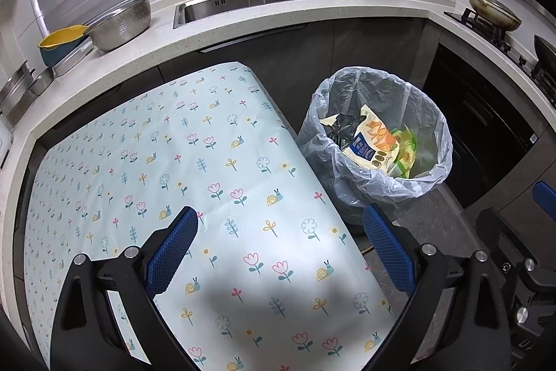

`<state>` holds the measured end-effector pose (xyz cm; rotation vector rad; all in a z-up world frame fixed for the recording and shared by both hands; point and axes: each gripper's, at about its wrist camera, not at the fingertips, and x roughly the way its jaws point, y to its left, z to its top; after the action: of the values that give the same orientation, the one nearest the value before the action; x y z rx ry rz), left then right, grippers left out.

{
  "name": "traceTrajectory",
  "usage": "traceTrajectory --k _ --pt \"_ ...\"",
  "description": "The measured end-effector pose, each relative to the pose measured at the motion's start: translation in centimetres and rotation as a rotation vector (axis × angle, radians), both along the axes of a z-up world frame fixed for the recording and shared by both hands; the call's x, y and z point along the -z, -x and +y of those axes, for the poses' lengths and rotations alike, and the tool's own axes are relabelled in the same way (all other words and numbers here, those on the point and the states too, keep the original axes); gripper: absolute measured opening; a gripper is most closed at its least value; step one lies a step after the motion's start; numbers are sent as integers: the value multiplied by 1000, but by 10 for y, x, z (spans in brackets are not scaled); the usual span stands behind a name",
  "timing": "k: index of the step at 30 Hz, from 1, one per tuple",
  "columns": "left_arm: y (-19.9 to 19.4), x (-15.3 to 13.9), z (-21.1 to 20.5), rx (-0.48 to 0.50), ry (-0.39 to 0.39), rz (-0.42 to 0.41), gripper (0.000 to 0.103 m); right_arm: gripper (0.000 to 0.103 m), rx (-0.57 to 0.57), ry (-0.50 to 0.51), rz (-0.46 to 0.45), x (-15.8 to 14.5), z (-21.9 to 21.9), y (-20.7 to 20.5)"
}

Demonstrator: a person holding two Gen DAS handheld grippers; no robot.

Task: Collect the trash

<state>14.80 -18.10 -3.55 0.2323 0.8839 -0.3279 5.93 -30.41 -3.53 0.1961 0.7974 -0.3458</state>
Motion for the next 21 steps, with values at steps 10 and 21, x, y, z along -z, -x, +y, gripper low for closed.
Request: traceTrajectory --k 10,21 --pt "2 3 1 -1 -11 3 92 97 -7 0 11 5 1 2" --pt "2 4 2 -3 -11 7 92 97 -9 3 12 5 2 2"
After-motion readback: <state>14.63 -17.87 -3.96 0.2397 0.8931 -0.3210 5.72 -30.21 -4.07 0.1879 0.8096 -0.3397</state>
